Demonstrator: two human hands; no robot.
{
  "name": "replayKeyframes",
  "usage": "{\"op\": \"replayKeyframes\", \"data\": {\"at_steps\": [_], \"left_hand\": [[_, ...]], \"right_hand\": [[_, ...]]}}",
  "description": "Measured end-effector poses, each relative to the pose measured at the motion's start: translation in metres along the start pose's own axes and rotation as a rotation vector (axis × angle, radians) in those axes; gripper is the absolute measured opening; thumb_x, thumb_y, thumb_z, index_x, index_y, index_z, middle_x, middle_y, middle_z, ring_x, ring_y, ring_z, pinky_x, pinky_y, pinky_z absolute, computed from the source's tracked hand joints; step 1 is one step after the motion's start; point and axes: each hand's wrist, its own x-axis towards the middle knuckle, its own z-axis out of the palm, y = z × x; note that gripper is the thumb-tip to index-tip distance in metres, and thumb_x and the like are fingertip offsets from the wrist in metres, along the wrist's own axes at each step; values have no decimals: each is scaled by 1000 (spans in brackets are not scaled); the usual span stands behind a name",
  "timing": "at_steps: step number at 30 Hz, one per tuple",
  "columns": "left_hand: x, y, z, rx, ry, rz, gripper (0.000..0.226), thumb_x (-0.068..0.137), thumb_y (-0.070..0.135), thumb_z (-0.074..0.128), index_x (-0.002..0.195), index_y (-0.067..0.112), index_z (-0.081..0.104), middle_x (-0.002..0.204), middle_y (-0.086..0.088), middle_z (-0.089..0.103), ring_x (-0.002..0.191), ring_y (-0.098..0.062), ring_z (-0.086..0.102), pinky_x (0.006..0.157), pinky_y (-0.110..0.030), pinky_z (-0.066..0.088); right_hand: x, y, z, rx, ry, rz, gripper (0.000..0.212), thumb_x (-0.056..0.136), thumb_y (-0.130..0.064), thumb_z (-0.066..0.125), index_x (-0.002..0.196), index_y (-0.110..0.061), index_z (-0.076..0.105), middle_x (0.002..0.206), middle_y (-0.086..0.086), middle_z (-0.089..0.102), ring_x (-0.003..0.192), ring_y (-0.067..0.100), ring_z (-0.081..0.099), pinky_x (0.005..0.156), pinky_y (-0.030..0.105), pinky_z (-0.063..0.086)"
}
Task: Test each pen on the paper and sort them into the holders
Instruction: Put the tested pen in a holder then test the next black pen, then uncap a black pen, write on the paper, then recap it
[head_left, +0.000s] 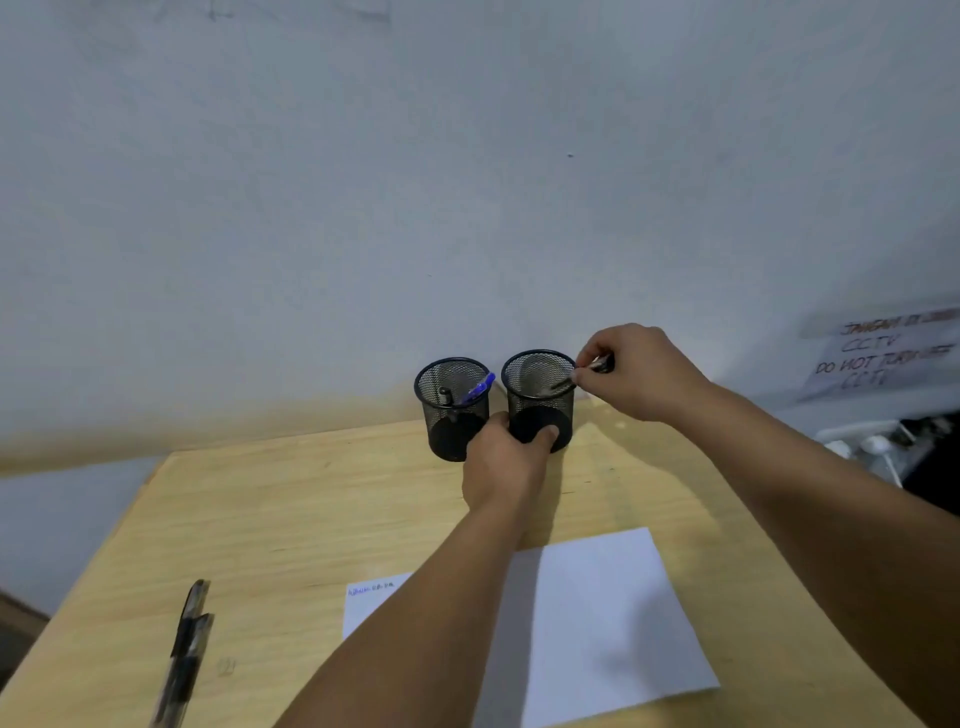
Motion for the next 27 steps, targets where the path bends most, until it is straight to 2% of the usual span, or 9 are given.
{"op": "replayKeyframes", "data": {"at_steps": [4,6,10,12,14,17,22,27], "left_hand": [[3,0,2,6,9,-10,39,76,54,69,103,26,65,96,3,71,91,-23,66,77,-34,53],[3,-1,2,2,2,-7,38,78,53,69,105,25,64,97,3,71,93,-23,66,76,-32,51],[-2,-2,-4,45,-27,19,38,81,51,65,106,23,66,95,3,70,96,-24,64,73,-31,47],[-9,-5,-11,58,-46,36,36,82,49,65,106,22,66,93,6,68,97,-23,64,76,-31,48],[-18,-10,-22,51,-68,48,41,84,45,66,118,21,64,101,6,68,101,-20,63,80,-29,47],[-32,-24,-43,35,-87,76,51,86,46,66,132,25,57,117,8,67,106,-14,62,89,-30,49],[-56,-50,-88,88,-25,107,41,85,49,65,122,31,63,108,14,68,91,-7,65,87,-34,53],[-74,-82,-144,199,-13,131,36,87,45,64,121,31,65,114,14,67,91,-6,61,83,-28,50]], "right_hand": [[9,2,13,-11,10,-22,14,83,-27,76,89,-17,68,73,-8,58,74,16,57,54,15,36],[9,4,17,14,8,-14,19,82,-30,77,93,-18,67,71,-9,58,76,18,59,57,20,38],[-5,9,16,4,70,14,42,84,-44,72,117,-24,56,83,-4,69,82,19,62,68,29,42],[-20,12,15,-55,140,10,46,87,-47,67,124,-25,51,90,-6,68,82,19,58,69,31,40],[-40,15,18,-63,184,24,44,89,-42,64,127,-26,50,94,-8,67,82,17,55,70,32,40],[-70,14,31,-14,156,71,37,87,-38,64,121,-30,51,91,-12,68,80,18,59,67,32,42],[-107,-17,67,98,38,89,18,84,-34,68,101,-33,62,80,-14,67,71,11,63,66,32,49],[-129,-69,109,172,-82,24,7,86,-31,69,91,-28,67,80,-11,66,69,7,60,59,27,46]]}}
